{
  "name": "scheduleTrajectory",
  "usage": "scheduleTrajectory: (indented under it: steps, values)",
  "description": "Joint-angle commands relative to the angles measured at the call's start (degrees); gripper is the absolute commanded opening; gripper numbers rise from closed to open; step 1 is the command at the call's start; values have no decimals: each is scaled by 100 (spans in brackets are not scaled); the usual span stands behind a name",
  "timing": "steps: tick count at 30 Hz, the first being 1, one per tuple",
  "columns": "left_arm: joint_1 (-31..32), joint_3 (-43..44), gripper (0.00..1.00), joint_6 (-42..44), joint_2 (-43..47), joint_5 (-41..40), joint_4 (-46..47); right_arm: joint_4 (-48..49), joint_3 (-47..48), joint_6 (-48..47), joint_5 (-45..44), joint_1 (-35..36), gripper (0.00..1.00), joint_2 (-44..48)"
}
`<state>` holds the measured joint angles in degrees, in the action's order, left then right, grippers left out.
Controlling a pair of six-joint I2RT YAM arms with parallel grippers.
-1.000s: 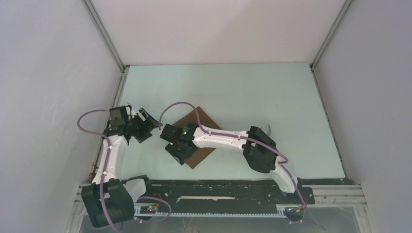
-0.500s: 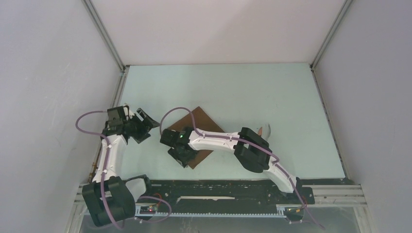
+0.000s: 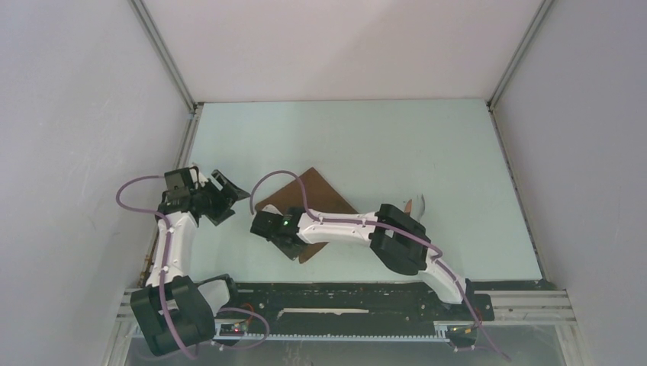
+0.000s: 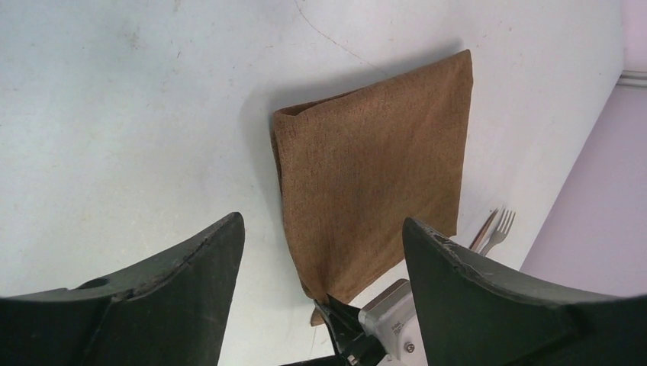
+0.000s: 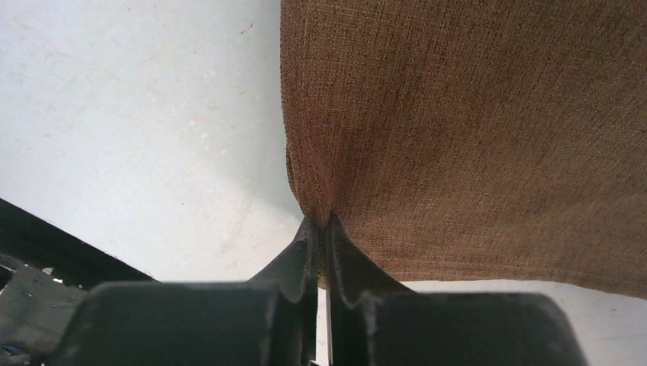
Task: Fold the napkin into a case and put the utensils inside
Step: Pick up the lower triangle-folded napkin from the center of the board.
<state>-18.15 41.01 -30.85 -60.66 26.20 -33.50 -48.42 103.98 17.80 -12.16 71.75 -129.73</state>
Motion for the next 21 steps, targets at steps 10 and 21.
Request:
scheduleTrajectory:
  steps: [10, 21]
  values:
    - [77, -1760, 90, -1704, -423, 1301, 2458, 2712, -2660, 635, 3449, -1297, 0, 1966]
    - [723, -2190, 83, -2268, -558, 694, 3137, 4221, -3796, 1329, 4886, -2210, 0, 2428]
